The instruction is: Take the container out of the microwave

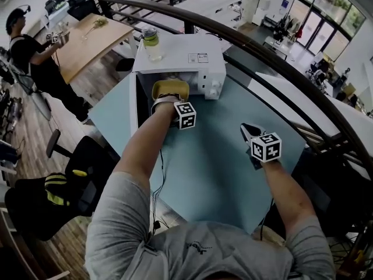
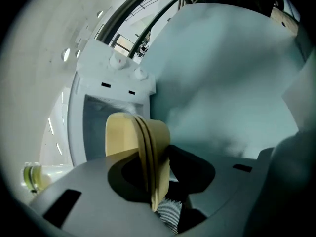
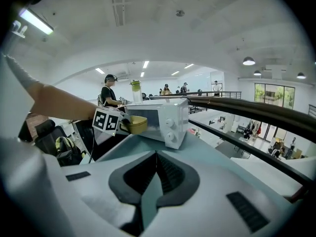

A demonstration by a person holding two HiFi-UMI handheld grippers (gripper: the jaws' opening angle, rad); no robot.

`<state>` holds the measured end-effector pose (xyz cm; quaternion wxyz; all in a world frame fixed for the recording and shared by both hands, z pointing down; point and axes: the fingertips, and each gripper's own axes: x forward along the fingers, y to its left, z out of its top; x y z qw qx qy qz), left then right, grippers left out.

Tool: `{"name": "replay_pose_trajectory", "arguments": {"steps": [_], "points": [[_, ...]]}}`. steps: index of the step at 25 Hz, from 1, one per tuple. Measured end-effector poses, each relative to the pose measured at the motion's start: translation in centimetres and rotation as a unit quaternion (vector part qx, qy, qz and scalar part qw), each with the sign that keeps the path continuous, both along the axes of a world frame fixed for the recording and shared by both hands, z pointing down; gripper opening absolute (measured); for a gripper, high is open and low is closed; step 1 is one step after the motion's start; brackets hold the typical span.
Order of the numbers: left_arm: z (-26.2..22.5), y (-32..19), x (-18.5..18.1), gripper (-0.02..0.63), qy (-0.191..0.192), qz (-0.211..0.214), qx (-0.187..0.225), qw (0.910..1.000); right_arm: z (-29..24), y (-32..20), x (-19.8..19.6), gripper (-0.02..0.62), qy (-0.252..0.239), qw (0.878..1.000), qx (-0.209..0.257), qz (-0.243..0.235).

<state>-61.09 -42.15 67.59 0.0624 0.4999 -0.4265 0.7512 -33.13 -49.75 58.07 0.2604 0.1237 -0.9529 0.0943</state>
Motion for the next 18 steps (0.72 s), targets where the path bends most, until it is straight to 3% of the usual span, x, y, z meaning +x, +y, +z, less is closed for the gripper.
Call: {"name": "replay_pose_trajectory", "arguments": {"steps": [7, 18], "points": [[-7.0, 5.0, 7.9, 0.132, -0.01, 0.004, 0.026, 0.9996, -6.0, 4.7, 4.8, 0.018, -0.034, 0.998, 0.03, -0.03], [-27.1, 8.0, 20.3, 0.132, -0.068, 0.018, 0.128, 0.9893, -21.9, 10.2, 16.0, 0.018, -0.093, 0.984, 0.138, -0.069]]}}
